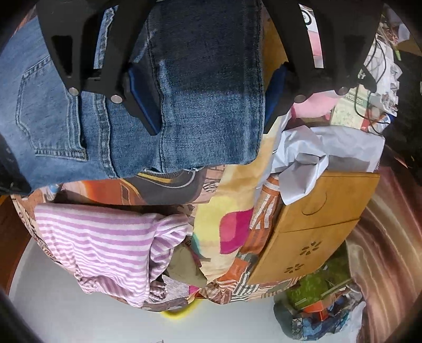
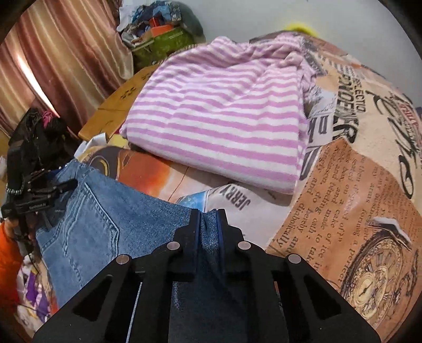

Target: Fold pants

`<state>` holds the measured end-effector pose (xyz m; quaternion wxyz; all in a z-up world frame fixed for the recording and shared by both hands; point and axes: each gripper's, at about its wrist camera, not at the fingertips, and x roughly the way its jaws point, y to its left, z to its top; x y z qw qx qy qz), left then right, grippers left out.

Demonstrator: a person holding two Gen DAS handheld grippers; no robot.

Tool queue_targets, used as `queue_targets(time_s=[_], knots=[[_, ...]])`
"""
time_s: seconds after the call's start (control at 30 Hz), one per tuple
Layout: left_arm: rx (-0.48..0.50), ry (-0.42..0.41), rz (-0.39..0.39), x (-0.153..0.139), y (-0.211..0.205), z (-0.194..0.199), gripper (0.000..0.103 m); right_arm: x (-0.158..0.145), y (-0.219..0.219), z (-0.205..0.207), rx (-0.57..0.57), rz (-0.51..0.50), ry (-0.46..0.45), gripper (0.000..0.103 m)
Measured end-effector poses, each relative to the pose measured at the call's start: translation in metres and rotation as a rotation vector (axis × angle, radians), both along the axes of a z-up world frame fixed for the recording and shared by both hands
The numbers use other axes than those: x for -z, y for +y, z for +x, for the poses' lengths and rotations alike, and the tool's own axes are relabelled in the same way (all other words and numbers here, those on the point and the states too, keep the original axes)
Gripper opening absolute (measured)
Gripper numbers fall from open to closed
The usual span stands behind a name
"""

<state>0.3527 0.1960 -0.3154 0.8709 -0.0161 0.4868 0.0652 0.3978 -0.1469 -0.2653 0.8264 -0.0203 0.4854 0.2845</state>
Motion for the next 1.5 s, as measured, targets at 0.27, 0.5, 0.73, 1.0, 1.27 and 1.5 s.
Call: queue_targets(time_s=[0.27, 0.5, 0.73, 1.0, 1.27, 1.5], knots=[[-0.002, 0.016, 0.037, -0.008, -0.004, -0.004, 0.074, -0.045, -0.073, -0.011, 0.214, -0.045, -0.126, 0.002], [0.018, -0.048, 0.039, -0.064, -0.039, -0.015, 0.07, -0.088, -0.181, -0.092, 0.408, -0.05, -0.224, 0.037], [0.062, -0.093, -0.008, -0.103, -0.101, -0.012, 0.07, -0.079, -0.314, -0.187, 0.745, -0.048, -0.22, 0.041], [0.287, -0.176, 0.04, -0.132, -0.241, -0.011, 0.071, -0.047, -0.381, -0.278, 0.936, -0.099, -0.147, 0.044], [0.54, -0.11, -0.005, -0.105, -0.38, -0.015, 0.071, -0.014, -0.391, -0.312, 0.981, 0.011, -0.107, 0.053], [0.636, 0.062, -0.015, -0.038, -0.444, -0.021, 0.071, 0.032, -0.408, -0.298, 1.012, 0.17, -0.011, 0.053]])
